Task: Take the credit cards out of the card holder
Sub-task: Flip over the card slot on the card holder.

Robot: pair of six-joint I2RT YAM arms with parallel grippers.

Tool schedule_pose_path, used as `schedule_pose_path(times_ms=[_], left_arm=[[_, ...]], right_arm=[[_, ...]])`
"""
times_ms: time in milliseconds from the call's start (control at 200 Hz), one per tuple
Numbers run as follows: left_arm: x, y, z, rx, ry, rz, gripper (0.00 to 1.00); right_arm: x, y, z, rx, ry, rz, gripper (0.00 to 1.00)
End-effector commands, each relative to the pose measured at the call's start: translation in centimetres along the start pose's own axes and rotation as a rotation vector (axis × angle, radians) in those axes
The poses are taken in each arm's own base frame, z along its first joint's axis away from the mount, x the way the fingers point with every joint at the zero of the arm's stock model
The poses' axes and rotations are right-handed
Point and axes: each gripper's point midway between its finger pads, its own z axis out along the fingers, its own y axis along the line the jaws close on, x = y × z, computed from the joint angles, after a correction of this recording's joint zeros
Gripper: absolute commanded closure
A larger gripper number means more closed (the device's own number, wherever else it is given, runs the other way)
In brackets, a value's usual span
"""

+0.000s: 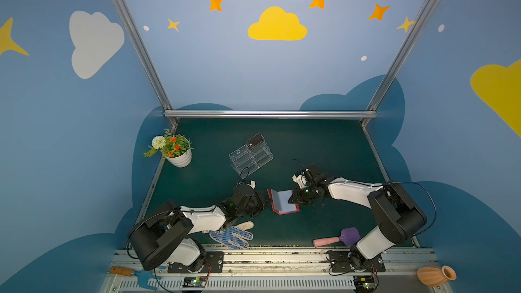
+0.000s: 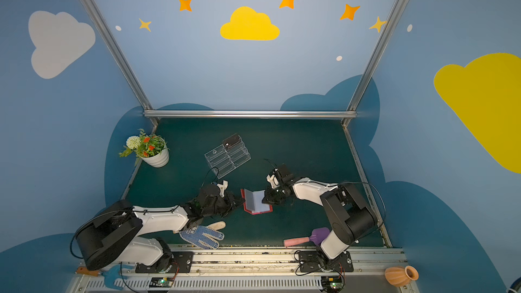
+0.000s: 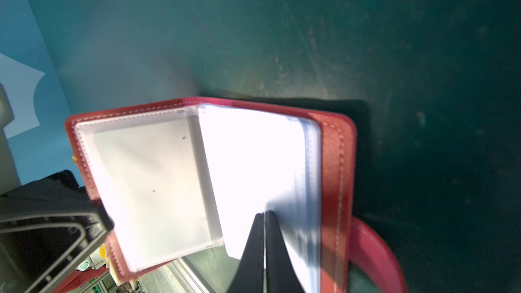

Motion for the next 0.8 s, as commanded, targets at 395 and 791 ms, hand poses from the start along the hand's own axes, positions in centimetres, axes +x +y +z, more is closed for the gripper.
schedule_pose_path(times_ms=[395, 791], left_arm=[[1.6, -0.6, 2.6, -0.013, 0.095, 0.047, 0.96], [1.7, -0.4, 3.1, -0.024, 0.110, 0.068, 0.96]], right_arm=[[1.3, -1.8, 0.6, 0.036, 0.029, 0.045, 0.89], [1.3, -2.5, 0.2, 0.040, 0.017, 0.068, 0.86]])
